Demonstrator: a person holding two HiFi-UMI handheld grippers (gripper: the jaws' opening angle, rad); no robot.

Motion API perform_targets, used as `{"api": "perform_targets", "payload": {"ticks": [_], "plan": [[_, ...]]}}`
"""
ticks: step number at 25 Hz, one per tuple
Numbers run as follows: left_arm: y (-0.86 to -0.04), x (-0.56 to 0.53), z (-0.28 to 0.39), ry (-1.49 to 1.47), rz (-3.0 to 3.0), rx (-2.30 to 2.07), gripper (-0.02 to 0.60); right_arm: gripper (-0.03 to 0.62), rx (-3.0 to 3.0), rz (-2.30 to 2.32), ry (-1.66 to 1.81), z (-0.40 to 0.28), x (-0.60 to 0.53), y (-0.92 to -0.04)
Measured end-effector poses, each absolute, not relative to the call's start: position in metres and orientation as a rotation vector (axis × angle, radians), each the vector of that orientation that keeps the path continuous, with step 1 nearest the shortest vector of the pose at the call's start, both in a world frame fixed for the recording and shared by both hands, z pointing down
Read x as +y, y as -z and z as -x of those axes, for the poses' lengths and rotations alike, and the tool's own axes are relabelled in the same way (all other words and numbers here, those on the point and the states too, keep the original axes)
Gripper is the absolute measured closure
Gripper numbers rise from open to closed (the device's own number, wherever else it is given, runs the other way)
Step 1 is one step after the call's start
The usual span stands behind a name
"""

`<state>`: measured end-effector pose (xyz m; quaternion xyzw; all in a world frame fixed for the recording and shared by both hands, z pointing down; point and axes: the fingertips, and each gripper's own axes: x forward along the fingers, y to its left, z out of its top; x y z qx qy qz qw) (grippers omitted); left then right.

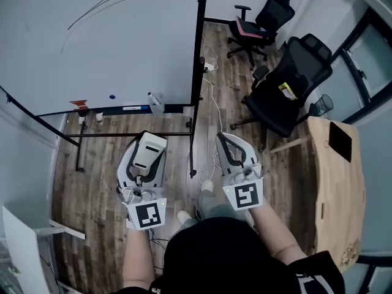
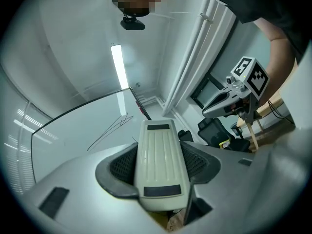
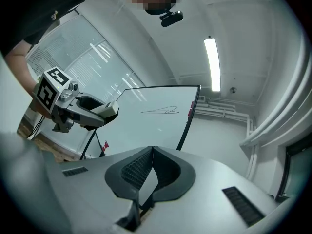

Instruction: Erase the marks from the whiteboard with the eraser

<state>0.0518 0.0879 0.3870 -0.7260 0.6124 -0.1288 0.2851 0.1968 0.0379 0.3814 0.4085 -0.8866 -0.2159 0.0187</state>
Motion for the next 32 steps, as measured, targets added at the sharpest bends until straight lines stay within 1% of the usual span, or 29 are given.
{"api": "perform_targets", "payload": {"ticks": [5, 12, 19, 24, 27, 32], "plan": [[-0.381, 0.039, -0.052, 0.351, 1.920, 1.632, 0.314, 0.565, -2.771, -1.288, 0.683, -0.195, -0.011, -0.372], [-0.351, -0.054, -0.041, 0.368, 1.834, 1.642, 0.314, 0.565, -2.867, -1.275, 0.709, -0.179, -0.104, -0.345], [-0.289, -0.137, -0.042, 0.331, 1.699, 1.637, 0.314, 0.565, -2.893, -1.181, 0.743, -0.166, -0.179, -0.329], [-0.244, -0.175, -0.042, 0.302, 1.618, 1.618, 0.314, 0.565, -2.864, -1.123, 0.793, -0.156, -0.211, -0.319], [-0.218, -0.188, -0.041, 0.261, 1.596, 1.580, 0.314, 0.565, -2.949, -1.177, 0.794, -0.145, -0.216, -0.300], [-0.177, -0.201, -0.034, 0.187, 1.581, 1.494, 0.314, 0.565, -2.902, -1.250, 0.809, -0.132, -0.218, -0.294]]}}
